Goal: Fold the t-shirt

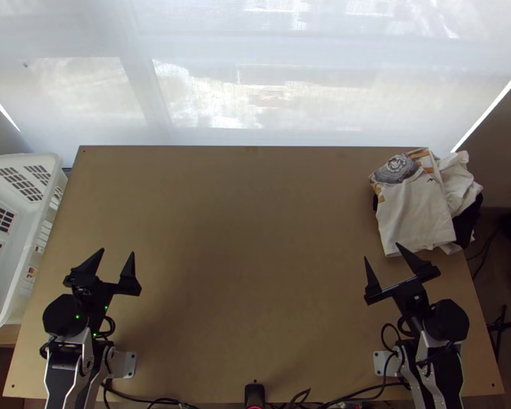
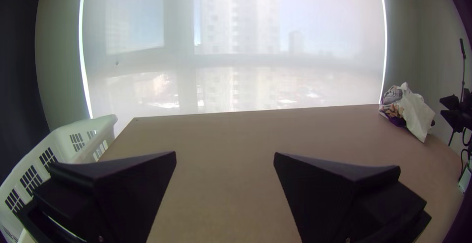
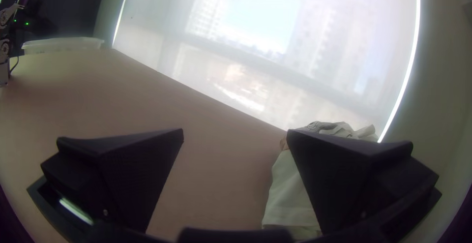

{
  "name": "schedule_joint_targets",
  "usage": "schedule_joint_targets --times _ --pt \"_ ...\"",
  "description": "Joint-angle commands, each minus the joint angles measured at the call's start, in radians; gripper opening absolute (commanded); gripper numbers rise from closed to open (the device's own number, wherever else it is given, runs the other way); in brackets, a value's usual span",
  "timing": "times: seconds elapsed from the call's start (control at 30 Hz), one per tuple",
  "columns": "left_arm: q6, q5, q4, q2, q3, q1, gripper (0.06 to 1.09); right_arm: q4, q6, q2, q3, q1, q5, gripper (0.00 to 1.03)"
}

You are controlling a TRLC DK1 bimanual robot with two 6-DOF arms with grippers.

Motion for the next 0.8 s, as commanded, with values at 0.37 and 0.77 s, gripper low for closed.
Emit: schedule_joint_targets --times 0.37,0.77 --pt "0.005 0.000 -0.012 -0.031 -0.054 0.006 1.03 -0.138 -0.028 -0.001 -0.015 0.064 0.000 0.98" --pt "0.005 0.000 -0.012 -0.033 -0.054 0.006 1.03 -0.138 -0.028 -0.001 -0.015 0.062 0.000 0.98"
